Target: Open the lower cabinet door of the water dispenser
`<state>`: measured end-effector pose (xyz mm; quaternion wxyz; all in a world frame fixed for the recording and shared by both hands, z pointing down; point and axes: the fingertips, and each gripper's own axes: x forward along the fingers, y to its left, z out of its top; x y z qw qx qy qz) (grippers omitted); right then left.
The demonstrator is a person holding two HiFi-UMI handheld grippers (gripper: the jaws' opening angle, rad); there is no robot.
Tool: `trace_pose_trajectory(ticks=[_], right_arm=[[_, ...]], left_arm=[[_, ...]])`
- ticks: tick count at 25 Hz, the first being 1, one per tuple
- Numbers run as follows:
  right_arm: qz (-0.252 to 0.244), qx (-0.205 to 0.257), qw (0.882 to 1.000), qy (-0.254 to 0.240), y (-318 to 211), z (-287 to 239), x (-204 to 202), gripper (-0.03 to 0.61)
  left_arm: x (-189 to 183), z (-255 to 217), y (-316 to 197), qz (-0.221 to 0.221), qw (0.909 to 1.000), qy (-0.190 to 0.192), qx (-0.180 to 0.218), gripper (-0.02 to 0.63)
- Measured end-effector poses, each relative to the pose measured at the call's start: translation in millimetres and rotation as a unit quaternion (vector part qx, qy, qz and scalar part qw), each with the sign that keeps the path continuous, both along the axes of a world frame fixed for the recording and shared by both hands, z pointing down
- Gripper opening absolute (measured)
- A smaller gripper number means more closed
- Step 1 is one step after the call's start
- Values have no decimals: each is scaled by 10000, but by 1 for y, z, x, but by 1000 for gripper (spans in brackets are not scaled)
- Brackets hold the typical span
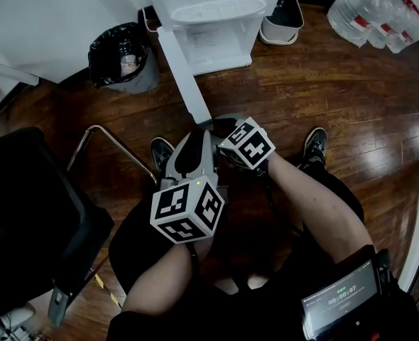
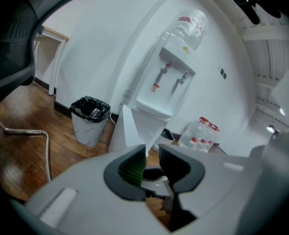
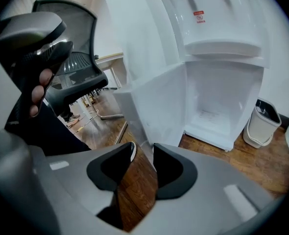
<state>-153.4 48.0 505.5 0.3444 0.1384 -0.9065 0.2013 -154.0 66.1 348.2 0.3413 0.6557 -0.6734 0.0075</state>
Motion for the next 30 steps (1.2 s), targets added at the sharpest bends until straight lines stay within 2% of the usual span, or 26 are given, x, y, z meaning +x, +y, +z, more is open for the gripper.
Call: trace_pose_trajectory(ticks=[5,8,10,12,15,18,20,23,27,30], right_arm=[[207,138,9997,-41,2,-16,8,138],[330,293,9989,-163,5,-29,28,131],[657,367,9963,-409,0,-42,50,106],[1173,445,9889,-796,-11,-63,75,68],[1814,767,9712,-1337,-26,-109,110,38],[2245,1079,9556,-1577,-24,-151,144,38],[2461,1129,9473,-1715,-15,-175,156,28],[2520,1202,9425,-1838,5,-194,153,21],[2328,1966,9379,-1660,2,-189,134,17],[2096,1962,9421,-1734,-2,-184,117,15]], left_arm=[[13,4,9,230,9991,-348,26,107],[18,-2,9,320,9985,-411,156,107],[24,-5,9,391,9983,-379,225,107],[32,-9,8,487,9976,-368,324,106],[40,-14,6,613,9954,-542,499,97],[52,-14,11,820,9916,-800,594,92],[58,-9,16,991,9885,-969,602,91],[65,0,23,1161,9869,-992,514,91],[70,-15,11,1271,9855,-890,692,87],[75,-24,7,1328,9832,-988,769,83]])
